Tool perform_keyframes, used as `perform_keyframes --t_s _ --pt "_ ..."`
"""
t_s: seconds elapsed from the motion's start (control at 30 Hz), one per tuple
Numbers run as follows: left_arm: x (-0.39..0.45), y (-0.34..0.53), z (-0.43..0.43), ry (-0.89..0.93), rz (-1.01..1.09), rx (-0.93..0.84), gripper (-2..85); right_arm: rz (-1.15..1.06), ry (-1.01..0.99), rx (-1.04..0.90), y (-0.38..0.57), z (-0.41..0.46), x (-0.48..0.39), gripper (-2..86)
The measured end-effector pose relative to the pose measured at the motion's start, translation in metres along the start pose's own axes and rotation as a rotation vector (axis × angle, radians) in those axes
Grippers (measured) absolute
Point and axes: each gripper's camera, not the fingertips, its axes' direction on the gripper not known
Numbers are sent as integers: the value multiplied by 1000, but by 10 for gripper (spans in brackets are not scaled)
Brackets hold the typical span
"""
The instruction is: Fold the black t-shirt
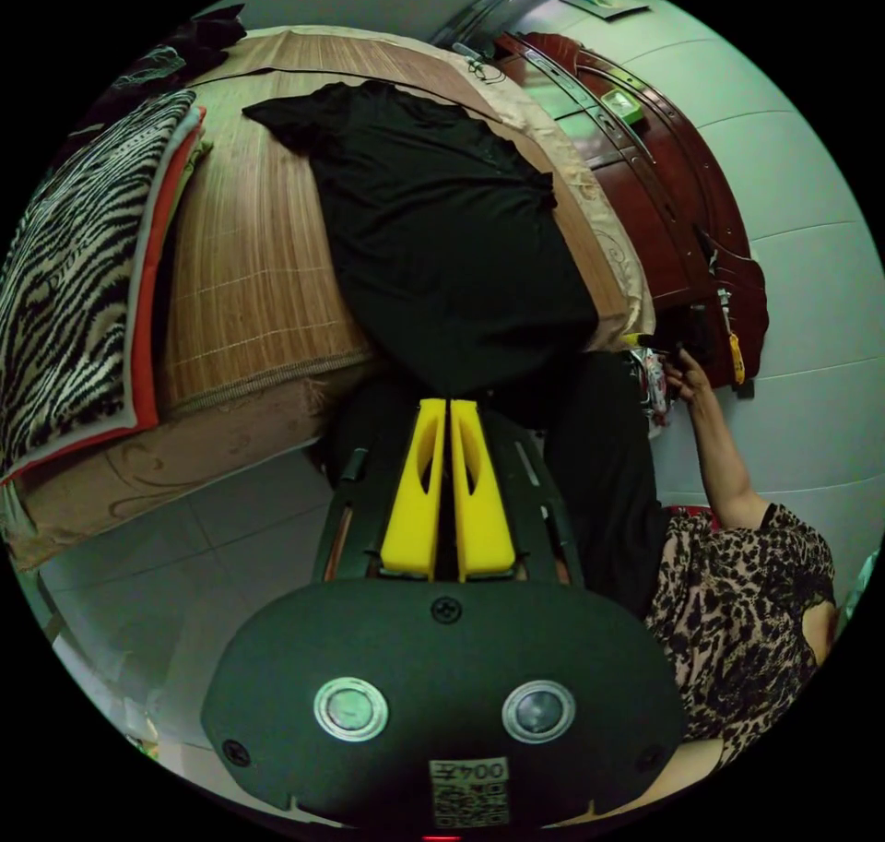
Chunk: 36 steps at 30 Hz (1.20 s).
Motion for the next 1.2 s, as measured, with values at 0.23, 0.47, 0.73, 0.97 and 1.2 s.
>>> perform_keyframes --t_s 0.23,0.47,0.73,0.97,1.2 --pt "-10 -6 -9 15 -13 9 5 -6 101 -220 -47 54 14 122" --pt "-15 -16 -10 6 -23 -5 5 -1 70 -318 -77 76 17 79" --pt "-24 -27 -24 33 -5 9 6 25 -153 -157 -58 21 29 -6" --pt "-36 -31 -46 57 13 16 5 -48 -297 -78 -37 -64 32 -7" --pt "-45 -30 -53 64 21 -4 6 -116 -286 -106 -16 -88 17 -7"
